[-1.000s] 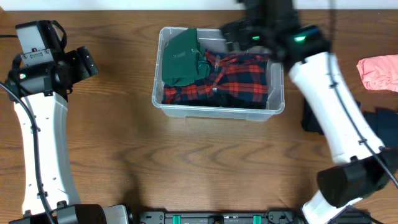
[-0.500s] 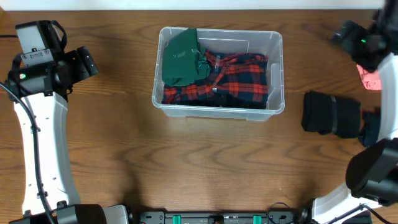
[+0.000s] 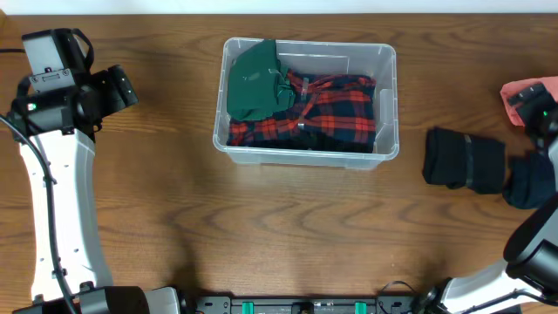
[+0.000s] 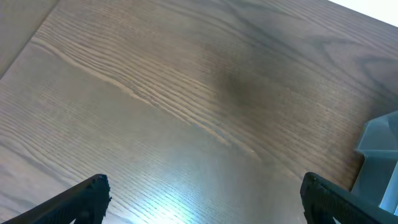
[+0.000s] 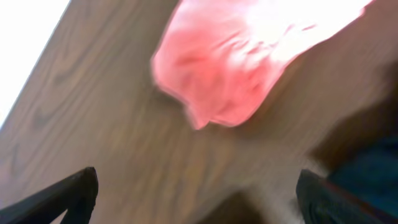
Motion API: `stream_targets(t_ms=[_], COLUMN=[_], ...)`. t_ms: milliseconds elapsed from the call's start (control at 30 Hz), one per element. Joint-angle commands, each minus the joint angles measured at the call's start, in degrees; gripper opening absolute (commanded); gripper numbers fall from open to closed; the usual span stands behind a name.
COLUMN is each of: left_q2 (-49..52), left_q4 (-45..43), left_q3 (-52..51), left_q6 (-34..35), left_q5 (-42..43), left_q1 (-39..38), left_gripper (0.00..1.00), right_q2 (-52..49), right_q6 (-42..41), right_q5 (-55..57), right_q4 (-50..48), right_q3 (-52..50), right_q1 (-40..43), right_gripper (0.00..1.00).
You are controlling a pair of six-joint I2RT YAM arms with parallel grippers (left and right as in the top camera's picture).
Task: Pack container
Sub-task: 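Reach the right gripper to the pink shirt and grasp it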
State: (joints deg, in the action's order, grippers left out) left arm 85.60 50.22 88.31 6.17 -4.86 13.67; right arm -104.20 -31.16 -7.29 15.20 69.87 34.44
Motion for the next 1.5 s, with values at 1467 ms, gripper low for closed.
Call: stream_targets(t_ms=[1467], left_q2=[0.22], left_q4=[0.13], left_q3=[-0.13], left_q6=[0.13], left_q5=[-0.13], left_q1=[0.13], left_gripper=[0.98], right_q2=[-18.88], right_q6=[5.14], right_q5=[2.51], right_q4=[9.84], right_q3=[18.53], right_q1=[3.76], right_gripper=[0.99])
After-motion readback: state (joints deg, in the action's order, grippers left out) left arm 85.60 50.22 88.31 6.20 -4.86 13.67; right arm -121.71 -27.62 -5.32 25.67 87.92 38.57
